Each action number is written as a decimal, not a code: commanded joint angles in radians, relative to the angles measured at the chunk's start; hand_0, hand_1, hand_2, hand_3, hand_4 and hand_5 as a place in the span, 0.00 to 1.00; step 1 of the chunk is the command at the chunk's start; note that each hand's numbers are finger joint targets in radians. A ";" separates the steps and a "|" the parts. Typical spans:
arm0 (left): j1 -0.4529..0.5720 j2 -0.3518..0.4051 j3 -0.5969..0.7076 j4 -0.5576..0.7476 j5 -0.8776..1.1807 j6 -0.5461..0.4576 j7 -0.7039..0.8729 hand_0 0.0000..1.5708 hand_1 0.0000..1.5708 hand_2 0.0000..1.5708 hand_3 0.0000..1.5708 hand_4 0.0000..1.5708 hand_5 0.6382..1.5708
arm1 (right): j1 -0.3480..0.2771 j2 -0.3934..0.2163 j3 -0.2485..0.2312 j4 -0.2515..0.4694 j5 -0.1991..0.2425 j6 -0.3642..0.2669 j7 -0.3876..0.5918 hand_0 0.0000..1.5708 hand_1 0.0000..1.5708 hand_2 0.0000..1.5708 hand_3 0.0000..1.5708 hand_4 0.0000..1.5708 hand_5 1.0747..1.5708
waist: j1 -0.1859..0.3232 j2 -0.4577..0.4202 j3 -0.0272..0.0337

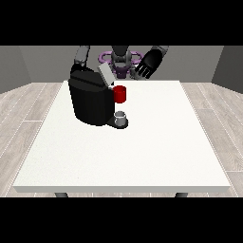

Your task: Insert the coffee pod into the coffee machine and close the lid

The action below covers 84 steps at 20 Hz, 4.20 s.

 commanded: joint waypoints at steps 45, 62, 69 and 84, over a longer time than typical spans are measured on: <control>-0.361 0.118 0.120 0.121 -0.011 -0.022 0.034 0.78 0.78 0.80 0.77 0.24 1.00 | -0.216 -0.068 -0.097 -0.068 -0.021 -0.022 0.033 0.00 0.00 0.00 0.00 0.07 1.00 | -0.118 0.275 0.0001; -0.326 0.143 0.048 0.128 -0.128 0.101 -0.040 0.74 0.74 0.76 0.68 0.00 1.00 | -0.180 -0.047 -0.063 -0.107 -0.004 -0.029 0.026 0.00 0.00 0.00 0.00 0.00 1.00 | -0.161 0.288 -0.0002; -0.321 0.171 0.086 0.165 -0.115 0.122 -0.086 0.71 0.71 0.72 0.62 0.00 1.00 | -0.224 -0.068 -0.066 -0.150 -0.014 -0.008 0.112 0.00 0.00 0.00 0.00 0.00 1.00 | -0.167 0.306 -0.0006; -0.364 0.198 0.089 0.150 -0.136 0.170 -0.178 0.73 0.73 0.71 0.54 0.00 1.00 | -0.206 -0.032 -0.032 -0.140 0.035 -0.057 0.070 0.00 0.00 0.00 0.00 0.14 1.00 | -0.159 0.333 -0.0004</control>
